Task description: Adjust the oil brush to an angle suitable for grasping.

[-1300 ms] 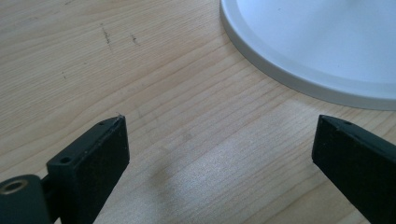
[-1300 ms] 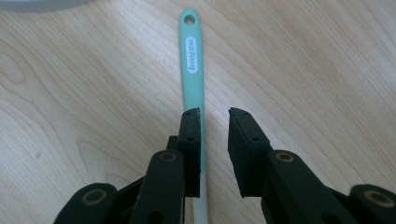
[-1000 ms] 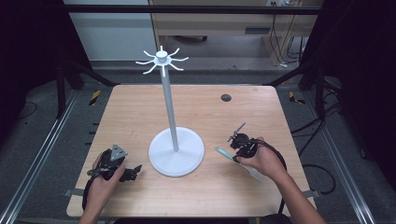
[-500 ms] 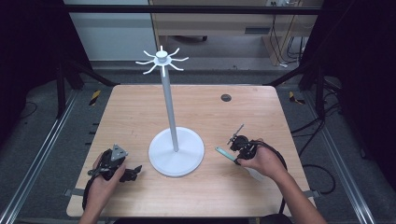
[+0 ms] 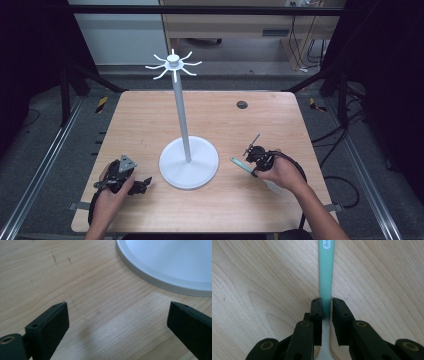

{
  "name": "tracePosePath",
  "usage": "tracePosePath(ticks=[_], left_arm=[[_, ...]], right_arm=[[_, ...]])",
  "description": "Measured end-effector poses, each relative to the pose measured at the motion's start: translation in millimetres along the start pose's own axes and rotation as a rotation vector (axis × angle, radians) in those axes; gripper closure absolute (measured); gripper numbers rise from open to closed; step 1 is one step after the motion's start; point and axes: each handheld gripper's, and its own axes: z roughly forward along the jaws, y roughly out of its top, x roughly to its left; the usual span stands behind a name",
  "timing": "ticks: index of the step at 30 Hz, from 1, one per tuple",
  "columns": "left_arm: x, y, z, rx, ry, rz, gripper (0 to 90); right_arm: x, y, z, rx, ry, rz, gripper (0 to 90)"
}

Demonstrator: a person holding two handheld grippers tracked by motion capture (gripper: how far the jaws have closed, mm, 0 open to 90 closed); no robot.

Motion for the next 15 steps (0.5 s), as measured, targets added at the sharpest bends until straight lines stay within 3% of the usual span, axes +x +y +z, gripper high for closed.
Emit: tracePosePath(ticks=[2, 9, 11, 15], left_arm=[[-0.3, 0.1, 0.1, -0.001, -0.001, 0.0, 3.7], [-0.1, 0.0, -0.1, 0.0, 0.0, -0.001, 3.7], [0.1, -0.1, -0.3, -0.001, 0.0, 0.0, 3.6], [0.3, -0.1, -0.2, 0.001, 0.0, 0.0, 3.6]], right_arm=[[-0.6, 0.4, 0.7, 0.0, 0.002, -0.016, 80.3], [0.1, 0.2, 0.9, 0.003, 0.005, -0.007, 81.7], [-1.1, -1.4, 0.4, -0.01, 0.012, -0.014, 81.8], [-3.6, -5.0, -7.5, -0.05, 0.008, 0.017, 81.9]])
